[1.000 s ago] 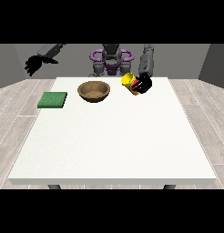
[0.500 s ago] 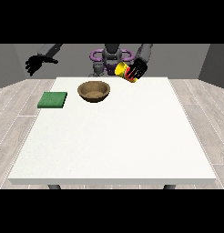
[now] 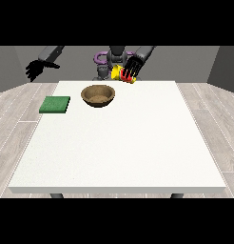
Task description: Pick the cup and pour the ball into the bowl, then pick the bowl and place it on the pad
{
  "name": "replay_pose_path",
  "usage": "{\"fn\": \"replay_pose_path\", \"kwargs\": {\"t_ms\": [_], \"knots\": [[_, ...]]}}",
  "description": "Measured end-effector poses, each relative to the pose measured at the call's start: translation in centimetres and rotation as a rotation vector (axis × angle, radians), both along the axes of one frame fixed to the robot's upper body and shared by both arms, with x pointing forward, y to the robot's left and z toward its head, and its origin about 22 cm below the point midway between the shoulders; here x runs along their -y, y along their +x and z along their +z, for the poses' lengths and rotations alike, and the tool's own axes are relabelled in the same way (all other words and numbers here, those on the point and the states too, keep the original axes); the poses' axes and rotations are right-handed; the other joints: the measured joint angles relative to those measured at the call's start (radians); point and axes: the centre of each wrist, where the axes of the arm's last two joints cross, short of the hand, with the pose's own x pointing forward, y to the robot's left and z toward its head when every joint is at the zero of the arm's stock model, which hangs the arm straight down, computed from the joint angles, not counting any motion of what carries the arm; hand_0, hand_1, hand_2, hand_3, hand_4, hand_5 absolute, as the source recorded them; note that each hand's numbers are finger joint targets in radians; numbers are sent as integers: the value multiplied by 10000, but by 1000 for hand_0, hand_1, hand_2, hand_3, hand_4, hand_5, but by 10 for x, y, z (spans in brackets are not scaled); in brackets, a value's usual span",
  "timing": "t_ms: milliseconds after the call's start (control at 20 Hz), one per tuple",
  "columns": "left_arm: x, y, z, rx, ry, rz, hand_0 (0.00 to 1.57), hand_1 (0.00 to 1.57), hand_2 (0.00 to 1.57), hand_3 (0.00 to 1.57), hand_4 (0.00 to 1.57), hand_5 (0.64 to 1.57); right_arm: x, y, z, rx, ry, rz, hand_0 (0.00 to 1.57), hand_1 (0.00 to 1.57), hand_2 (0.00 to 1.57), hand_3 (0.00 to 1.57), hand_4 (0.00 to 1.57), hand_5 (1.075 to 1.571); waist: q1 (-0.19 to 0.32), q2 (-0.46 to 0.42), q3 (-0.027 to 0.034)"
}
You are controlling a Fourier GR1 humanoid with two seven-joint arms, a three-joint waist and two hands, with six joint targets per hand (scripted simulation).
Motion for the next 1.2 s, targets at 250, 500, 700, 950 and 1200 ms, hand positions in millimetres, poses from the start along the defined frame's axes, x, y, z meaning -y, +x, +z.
{"fn": "replay_pose_path", "kwargs": {"t_ms": [250,500,700,950,1200], "knots": [[28,-4,16,372,1143,83,549,549,1571,1571,935,1565,-5,25,17,75,-139,312,0,0,0,180,0,1534,-269,166,-6],[48,-13,22,902,2409,-99,432,432,1571,1571,900,1571,-23,49,23,-57,-306,418,0,0,0,337,0,1525,-322,211,-12],[59,-19,26,1401,3363,-290,376,376,1571,1571,835,1569,-34,62,27,43,-329,484,0,0,0,271,0,1528,-336,403,-13],[67,-27,19,1718,4736,-577,48,48,1571,1571,1085,1495,-51,79,33,345,-182,875,0,0,0,276,0,1523,-622,745,-17],[77,-35,20,1788,6225,-1158,0,0,1571,1571,1247,1385,-54,84,36,404,-76,992,0,0,0,149,0,1521,-738,736,-11]]}}
